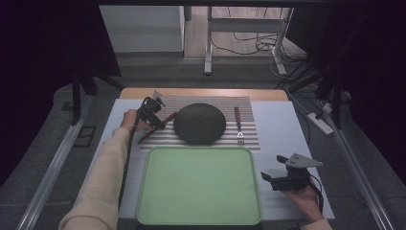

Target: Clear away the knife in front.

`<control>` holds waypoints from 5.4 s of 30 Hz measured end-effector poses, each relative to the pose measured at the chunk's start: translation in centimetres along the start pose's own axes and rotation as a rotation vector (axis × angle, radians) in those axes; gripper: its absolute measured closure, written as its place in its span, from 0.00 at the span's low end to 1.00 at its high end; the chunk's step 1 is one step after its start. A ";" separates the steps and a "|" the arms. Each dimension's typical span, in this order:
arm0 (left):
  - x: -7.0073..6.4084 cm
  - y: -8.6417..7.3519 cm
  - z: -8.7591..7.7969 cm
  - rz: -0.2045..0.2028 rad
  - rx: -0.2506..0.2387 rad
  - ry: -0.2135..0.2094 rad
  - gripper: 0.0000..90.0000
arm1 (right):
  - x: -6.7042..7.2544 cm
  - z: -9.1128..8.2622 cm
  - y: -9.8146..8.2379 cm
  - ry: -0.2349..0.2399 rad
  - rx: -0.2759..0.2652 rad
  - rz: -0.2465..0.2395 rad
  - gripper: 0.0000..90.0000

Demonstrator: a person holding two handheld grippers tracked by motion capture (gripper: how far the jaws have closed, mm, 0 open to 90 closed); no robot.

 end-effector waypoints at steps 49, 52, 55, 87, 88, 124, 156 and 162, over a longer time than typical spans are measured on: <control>0.0 -0.4 -2.9 0.075 0.054 0.041 0.86 | -0.1 0.1 -0.1 0.001 0.011 0.005 0.09; -0.2 -0.5 -3.4 0.078 0.044 0.035 0.86 | -0.1 0.1 -0.1 -0.001 0.007 0.008 0.09; -0.8 -0.7 -4.0 0.095 0.040 0.035 0.86 | -0.1 0.1 -0.1 0.000 0.012 0.006 0.09; -12.4 -5.1 -9.6 0.252 -0.093 -0.025 0.86 | -0.1 0.0 -0.1 -0.007 0.008 0.008 0.09; -12.8 -5.2 -9.5 0.259 -0.093 -0.027 0.86 | -0.1 0.0 -0.1 -0.006 0.011 0.006 0.09; -23.5 -8.7 -3.7 0.388 -0.044 -0.203 0.83 | 0.0 0.2 -0.2 -0.002 0.023 0.007 0.09; -25.1 -3.7 -1.3 0.378 -0.143 -0.211 0.99 | 0.0 0.0 -0.2 -0.020 0.031 0.003 0.09; -22.4 -4.2 -1.4 0.312 -0.152 -0.163 0.99 | 0.0 0.0 -0.3 -0.022 0.033 0.004 0.09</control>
Point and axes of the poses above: each handheld gripper's, and its own axes: z roughly forward along the jaws, y roughly out of its top, x roughly to its left, the point moved 6 cm from there along z, roughly forward along the jaws, and after that the axes turned 1 degree about -z, right-handed, at the moved point
